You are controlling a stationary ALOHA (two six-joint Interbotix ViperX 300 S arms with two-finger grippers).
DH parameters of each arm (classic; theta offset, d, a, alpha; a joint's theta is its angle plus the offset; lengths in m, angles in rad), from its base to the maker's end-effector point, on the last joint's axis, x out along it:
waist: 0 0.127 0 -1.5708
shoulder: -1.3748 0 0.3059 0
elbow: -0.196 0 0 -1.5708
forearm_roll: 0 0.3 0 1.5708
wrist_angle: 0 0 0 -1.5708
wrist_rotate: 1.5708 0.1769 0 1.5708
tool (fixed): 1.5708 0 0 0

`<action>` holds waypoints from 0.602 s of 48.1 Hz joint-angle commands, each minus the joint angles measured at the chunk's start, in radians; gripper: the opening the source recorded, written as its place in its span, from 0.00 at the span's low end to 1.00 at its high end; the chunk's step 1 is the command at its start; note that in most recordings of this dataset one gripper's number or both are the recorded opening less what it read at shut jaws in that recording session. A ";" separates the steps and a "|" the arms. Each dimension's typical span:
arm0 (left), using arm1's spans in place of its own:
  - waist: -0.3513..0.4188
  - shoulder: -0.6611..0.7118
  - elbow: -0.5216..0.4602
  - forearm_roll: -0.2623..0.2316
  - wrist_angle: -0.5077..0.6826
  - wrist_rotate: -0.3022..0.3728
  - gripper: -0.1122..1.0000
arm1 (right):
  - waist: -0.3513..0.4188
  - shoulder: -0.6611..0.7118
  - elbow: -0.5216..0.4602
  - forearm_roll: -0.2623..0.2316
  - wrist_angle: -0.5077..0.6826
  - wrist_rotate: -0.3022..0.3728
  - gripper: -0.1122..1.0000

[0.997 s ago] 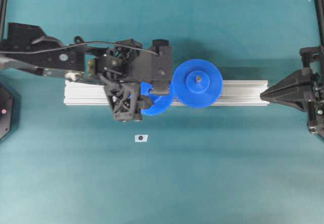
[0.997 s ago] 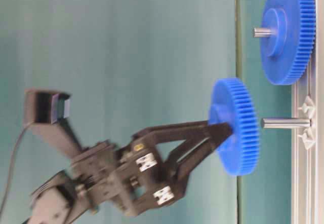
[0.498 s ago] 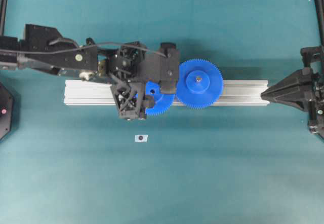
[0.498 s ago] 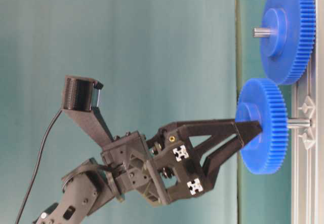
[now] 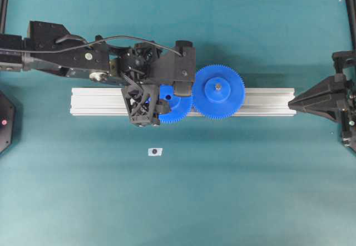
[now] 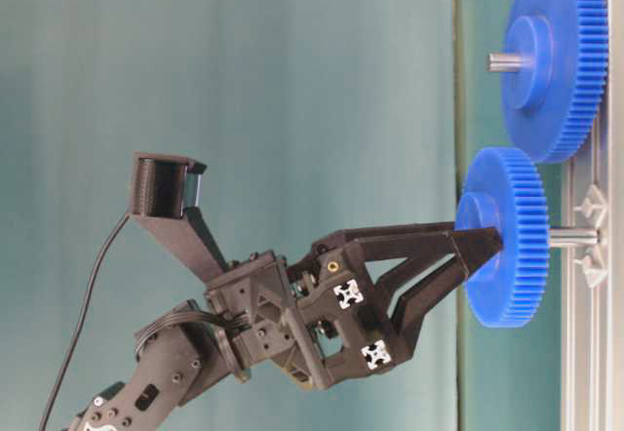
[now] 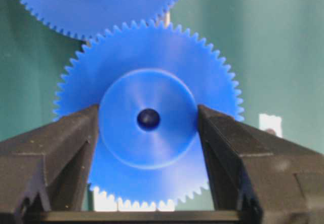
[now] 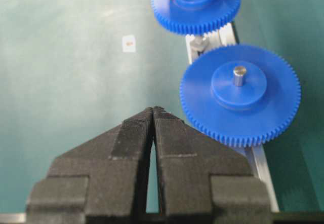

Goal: Find the location of the shaft and insert the small gear.
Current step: 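Align the gear hole with the shaft and push it down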

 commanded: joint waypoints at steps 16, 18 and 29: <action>0.003 -0.012 -0.021 0.003 0.002 -0.002 0.69 | -0.003 0.005 -0.008 0.000 -0.008 0.009 0.17; 0.003 -0.012 -0.021 0.003 0.002 -0.006 0.68 | -0.003 0.005 -0.008 0.000 -0.006 0.009 0.17; 0.003 -0.014 -0.023 0.003 0.000 -0.014 0.68 | -0.005 0.005 -0.009 0.000 -0.006 0.009 0.17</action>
